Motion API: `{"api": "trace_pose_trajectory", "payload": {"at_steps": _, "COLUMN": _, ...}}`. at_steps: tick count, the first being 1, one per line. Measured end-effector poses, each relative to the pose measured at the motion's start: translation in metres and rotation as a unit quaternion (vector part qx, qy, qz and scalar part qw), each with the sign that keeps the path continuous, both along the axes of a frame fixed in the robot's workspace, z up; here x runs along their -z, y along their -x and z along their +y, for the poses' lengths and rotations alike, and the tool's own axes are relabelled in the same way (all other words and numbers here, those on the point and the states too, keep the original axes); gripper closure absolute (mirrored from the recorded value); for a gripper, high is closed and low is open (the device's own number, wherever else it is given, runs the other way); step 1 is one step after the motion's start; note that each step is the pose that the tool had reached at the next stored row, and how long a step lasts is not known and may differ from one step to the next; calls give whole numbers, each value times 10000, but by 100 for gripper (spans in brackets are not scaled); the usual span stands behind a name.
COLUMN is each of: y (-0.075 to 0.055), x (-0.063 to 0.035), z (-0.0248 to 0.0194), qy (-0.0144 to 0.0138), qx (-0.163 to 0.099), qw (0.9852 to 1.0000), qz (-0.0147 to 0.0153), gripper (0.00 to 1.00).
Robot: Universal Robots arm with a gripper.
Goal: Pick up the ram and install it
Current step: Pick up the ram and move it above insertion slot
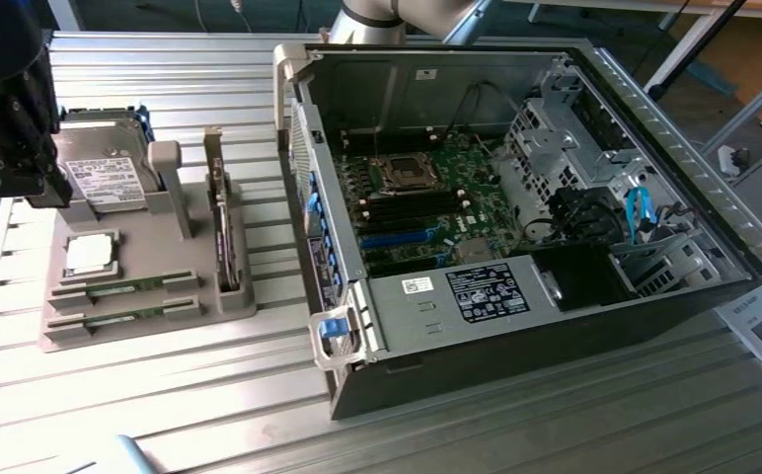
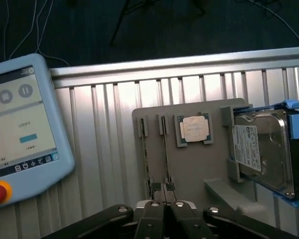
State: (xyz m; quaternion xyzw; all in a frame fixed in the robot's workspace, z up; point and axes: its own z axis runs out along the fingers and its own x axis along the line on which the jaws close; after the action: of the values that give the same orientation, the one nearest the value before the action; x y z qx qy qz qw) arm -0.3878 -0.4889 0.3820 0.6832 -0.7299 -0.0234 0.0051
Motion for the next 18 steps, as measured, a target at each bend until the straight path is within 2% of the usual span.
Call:
{"api": "trace_pose_trajectory", "payload": {"at_steps": 4, "y": 0, "x": 4, "z": 0, "qy": 0, "qx": -391, "qw": 9992, "qz": 1, "gripper": 89}}
{"api": "trace_pose_trajectory", "payload": {"at_steps": 6, "y": 0, "x": 17, "z": 0, "qy": 0, "qx": -435, "qw": 9991, "qz": 1, "gripper": 89}}
{"api": "trace_pose_trajectory", "payload": {"at_steps": 11, "y": 0, "x": 128, "z": -3, "qy": -1, "qx": -524, "qw": 9986, "qz": 18, "gripper": 89}}
{"api": "trace_pose_trajectory", "payload": {"at_steps": 15, "y": -1, "x": 129, "z": -3, "qy": -1, "qx": -525, "qw": 9986, "qz": 18, "gripper": 89}}
{"api": "trace_pose_trajectory", "payload": {"at_steps": 16, "y": -1, "x": 129, "z": -4, "qy": -1, "qx": -525, "qw": 9986, "qz": 18, "gripper": 83}}
{"api": "trace_pose_trajectory", "payload": {"at_steps": 17, "y": -1, "x": 129, "z": -4, "qy": -1, "qx": -525, "qw": 9986, "qz": 18, "gripper": 83}}
{"api": "trace_pose_trajectory", "payload": {"at_steps": 18, "y": -1, "x": 129, "z": -4, "qy": -1, "qx": -525, "qw": 9986, "qz": 18, "gripper": 76}}
